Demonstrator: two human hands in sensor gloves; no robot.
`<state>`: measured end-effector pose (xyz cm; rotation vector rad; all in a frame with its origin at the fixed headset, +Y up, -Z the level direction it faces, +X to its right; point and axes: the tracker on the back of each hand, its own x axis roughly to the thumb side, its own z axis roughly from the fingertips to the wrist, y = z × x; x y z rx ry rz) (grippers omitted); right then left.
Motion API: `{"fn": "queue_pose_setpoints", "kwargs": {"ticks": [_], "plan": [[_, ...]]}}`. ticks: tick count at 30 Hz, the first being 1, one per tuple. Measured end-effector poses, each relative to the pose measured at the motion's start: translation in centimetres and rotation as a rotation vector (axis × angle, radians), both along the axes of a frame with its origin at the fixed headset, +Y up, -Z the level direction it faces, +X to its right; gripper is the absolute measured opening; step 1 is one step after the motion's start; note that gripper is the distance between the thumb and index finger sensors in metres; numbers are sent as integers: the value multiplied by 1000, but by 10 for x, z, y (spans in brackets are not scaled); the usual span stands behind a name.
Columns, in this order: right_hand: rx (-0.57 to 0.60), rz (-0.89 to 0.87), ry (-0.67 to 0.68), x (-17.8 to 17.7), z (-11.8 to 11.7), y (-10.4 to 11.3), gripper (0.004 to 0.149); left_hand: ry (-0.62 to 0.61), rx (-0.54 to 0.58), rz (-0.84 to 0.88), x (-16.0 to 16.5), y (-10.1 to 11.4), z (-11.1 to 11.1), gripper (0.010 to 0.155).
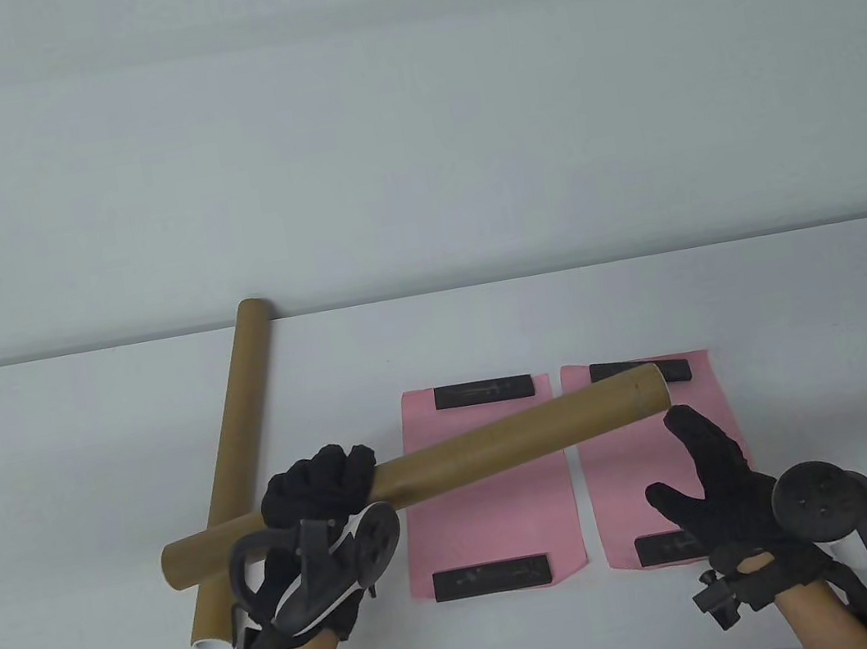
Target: Roll up papers and store in mailing tubes
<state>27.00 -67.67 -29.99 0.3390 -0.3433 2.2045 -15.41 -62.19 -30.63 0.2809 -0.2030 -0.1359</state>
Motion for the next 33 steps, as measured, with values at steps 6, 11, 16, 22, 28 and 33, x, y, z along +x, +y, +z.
{"fn": "queue_pose_setpoints", "kwargs": {"ticks": [6,11,16,22,28,33], "plan": [[-26,-97,127,-3,-1,-1,83,-66,29,-43,-8,-20,0,78],[4,-95,258,-19,6,2,76,-16,-39,-9,-26,-35,-6,76],[1,-143,405,-35,13,6,78,35,-57,35,-44,-40,-8,74],[-39,-258,475,-42,15,4,62,50,-70,76,-50,-41,-8,74],[-75,-278,497,-46,13,1,52,60,-53,95,-55,-41,-9,75],[-85,-302,504,-46,13,0,49,60,-39,98,-54,-40,-6,75]]}}
